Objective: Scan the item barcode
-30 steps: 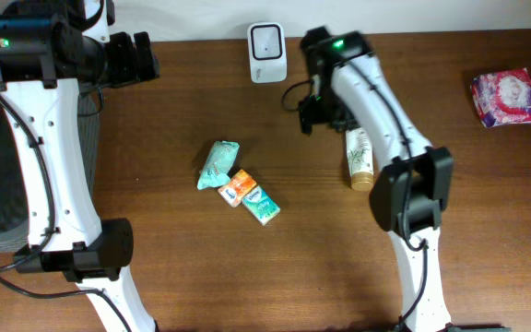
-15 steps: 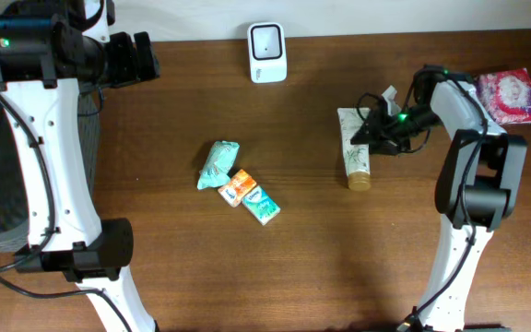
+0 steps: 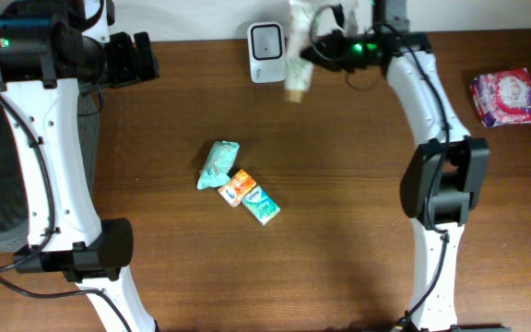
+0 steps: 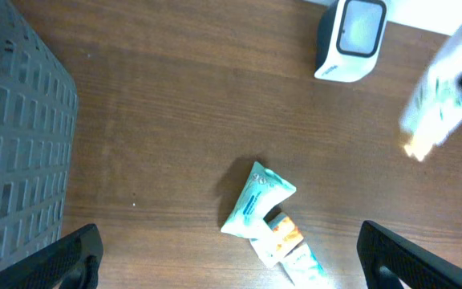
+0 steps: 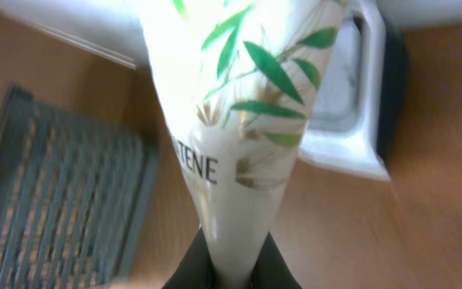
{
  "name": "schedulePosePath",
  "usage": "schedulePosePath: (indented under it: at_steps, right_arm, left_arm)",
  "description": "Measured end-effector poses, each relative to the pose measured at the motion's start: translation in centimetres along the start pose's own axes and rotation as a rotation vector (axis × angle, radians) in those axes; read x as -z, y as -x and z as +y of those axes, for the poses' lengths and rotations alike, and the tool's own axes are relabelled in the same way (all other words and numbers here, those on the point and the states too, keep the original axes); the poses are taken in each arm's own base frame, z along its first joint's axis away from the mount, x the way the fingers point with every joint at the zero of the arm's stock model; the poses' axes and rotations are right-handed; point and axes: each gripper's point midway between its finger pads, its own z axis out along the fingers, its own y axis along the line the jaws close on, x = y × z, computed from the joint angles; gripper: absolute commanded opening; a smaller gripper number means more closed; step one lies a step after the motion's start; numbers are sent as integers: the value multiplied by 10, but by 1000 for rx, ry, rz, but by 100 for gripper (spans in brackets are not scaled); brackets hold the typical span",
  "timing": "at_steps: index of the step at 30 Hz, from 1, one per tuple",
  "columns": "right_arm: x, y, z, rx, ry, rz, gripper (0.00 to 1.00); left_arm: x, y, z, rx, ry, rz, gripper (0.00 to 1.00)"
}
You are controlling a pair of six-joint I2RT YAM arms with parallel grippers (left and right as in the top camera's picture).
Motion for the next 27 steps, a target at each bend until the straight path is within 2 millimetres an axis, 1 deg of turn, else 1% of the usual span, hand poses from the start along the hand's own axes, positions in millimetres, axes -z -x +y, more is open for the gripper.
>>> schedulePosePath:
  at_steps: [1, 3, 5, 6, 7, 9, 10, 12, 14, 16, 19, 20, 21, 23, 24, 25, 26, 27]
  right_arm:
    - [-11, 12, 11, 9, -10, -58, 4]
    - [-30, 29, 32, 49, -15, -156, 4]
    - [-41, 36, 45, 69, -26, -213, 4]
    - [-50, 39, 52, 76, -54, -258, 4]
    - [-56, 42, 51, 80, -75, -285, 4]
    - [-66, 46, 40, 81, -112, -335, 4]
    - [-72, 49, 28, 80, -130, -361, 4]
    - [-83, 45, 2, 58, -171, -367, 4]
    - [-90, 39, -14, 39, -193, -357, 4]
    - [-92, 37, -17, 37, -193, -352, 4]
    - [-90, 44, -4, 74, -121, -367, 4]
    - [-87, 47, -1, 83, -95, -368, 4]
    - [-84, 49, -4, 81, -90, -364, 4]
    - [-66, 55, -17, 53, -100, -353, 4]
    - [-45, 59, -28, 9, -129, -337, 4]
    - [-15, 67, -39, -33, -163, -342, 4]
    - [22, 73, -50, -92, -209, -341, 4]
    - [63, 82, -60, -142, -248, -362, 4]
  left_arm:
    - [0, 0, 0, 1, 0, 0, 99]
    - [0, 0, 0, 1, 0, 0, 99]
    - [0, 0, 0, 0, 0, 1, 99]
    - [0, 0, 0, 0, 0, 1, 99]
    - [0, 0, 0, 0, 0, 0, 99]
    - [0, 0, 0, 1, 0, 0, 99]
    - [0, 0, 0, 0, 0, 1, 99]
    - [0, 0, 0, 0, 0, 1, 99]
    - [0, 0, 0, 0, 0, 1, 99]
    - [0, 0, 0, 0, 0, 0, 99]
    - [0, 0, 0, 0, 0, 0, 99]
    - [0, 0, 0, 0, 0, 0, 99]
    - [0, 0, 0, 0, 0, 1, 99]
    - [0, 0, 0, 0, 0, 1, 99]
    - [0, 0, 0, 1, 0, 1, 99]
    - [0, 0, 0, 1, 0, 1, 99]
    - [0, 0, 0, 1, 0, 1, 99]
    - [0, 0, 0, 0, 1, 1, 99]
